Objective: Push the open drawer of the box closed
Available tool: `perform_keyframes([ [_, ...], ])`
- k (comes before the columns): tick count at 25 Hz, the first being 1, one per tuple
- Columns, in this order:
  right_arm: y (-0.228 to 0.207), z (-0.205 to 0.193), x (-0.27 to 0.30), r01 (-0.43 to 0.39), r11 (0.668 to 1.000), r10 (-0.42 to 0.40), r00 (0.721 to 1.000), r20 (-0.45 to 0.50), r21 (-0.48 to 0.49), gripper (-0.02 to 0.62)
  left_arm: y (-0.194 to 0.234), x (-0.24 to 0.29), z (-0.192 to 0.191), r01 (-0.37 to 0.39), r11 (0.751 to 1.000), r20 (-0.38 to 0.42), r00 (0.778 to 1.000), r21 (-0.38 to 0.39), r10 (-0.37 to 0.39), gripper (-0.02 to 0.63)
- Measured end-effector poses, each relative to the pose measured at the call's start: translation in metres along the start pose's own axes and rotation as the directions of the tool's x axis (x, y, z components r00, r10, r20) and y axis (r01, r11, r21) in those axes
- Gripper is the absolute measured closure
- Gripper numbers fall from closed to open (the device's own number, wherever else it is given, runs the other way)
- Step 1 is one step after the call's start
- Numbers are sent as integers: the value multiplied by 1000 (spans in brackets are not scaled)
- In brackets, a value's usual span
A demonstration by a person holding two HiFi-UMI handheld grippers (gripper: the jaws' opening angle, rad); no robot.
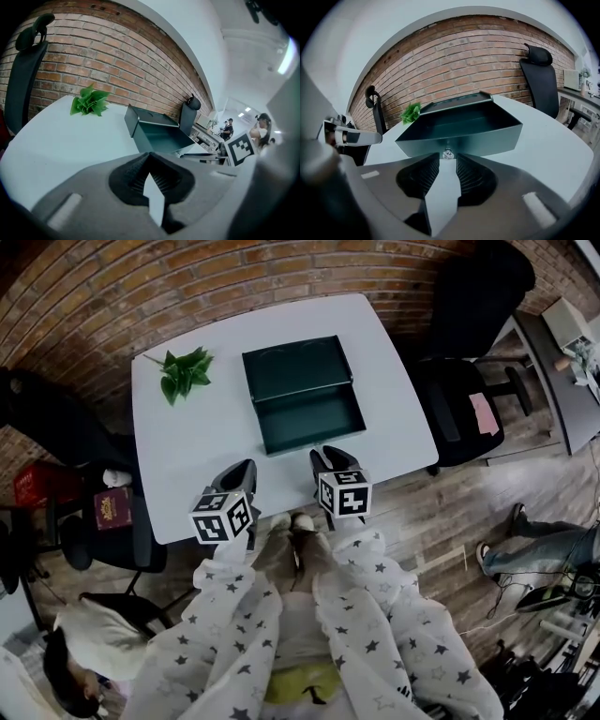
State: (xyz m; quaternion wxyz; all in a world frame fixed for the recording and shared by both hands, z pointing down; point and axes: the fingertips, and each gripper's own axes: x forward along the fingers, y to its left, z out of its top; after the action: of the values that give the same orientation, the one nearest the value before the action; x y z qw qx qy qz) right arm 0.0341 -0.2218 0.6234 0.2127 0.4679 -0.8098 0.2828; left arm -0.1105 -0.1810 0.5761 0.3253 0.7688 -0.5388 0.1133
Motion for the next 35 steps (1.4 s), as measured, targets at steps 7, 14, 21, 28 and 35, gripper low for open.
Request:
perform_keyframes([
  [7, 1, -1, 8, 23, 999, -24, 999, -32, -27, 497, 7, 3, -1, 6, 1000, -21, 1000, 0, -6, 606],
  [14, 0, -1, 13, 45, 998, -47, 997, -60, -40, 511, 16, 10, 1, 19, 1000, -38, 999, -15, -19, 606],
  [21, -1, 2, 15, 69, 997, -70, 995, -75, -16, 512, 20, 16, 9, 44, 999, -35, 998, -12, -45, 606],
  [28, -3, 8, 17, 95, 995, -95, 994, -63, 3, 512, 25, 24, 18, 74, 997, -37, 997, -2, -74, 606],
  [35, -3, 17, 27, 114, 993, -113, 993, -43, 19, 514, 34, 34, 28, 97, 995, -37, 995, 14, -96, 606],
])
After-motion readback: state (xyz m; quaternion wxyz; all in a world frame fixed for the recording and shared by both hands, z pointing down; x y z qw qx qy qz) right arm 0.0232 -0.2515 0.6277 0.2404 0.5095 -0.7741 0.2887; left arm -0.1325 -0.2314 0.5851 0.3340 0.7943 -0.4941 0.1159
